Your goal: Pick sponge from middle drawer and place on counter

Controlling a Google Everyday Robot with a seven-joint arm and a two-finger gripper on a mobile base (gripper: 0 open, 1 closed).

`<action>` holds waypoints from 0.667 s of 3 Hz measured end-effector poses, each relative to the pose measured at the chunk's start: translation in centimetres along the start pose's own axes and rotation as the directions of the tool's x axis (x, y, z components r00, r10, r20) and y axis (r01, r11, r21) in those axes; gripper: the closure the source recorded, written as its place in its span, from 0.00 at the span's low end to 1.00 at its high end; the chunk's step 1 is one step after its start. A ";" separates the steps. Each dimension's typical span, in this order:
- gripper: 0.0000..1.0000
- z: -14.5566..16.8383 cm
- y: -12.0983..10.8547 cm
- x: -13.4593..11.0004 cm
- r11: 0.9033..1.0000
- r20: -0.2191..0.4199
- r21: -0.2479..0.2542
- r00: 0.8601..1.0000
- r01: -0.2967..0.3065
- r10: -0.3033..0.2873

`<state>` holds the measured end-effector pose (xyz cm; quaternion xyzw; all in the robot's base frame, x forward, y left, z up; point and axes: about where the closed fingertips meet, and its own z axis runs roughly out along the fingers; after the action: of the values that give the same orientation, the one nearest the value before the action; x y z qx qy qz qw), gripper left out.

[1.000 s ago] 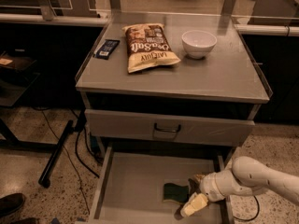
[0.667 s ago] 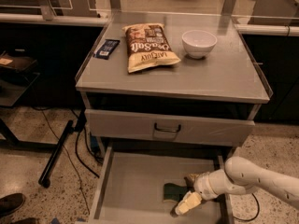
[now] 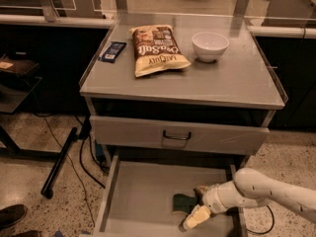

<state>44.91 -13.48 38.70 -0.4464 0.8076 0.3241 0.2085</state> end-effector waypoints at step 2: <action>0.00 2.7 -0.7 -0.3 0.999 -0.028 0.011 0.998 0.049 -0.048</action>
Offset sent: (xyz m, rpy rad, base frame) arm 0.0197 0.0232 -0.0278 -0.0515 -0.0534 0.0531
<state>45.83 -11.69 36.78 -0.4691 0.8013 0.3078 0.2078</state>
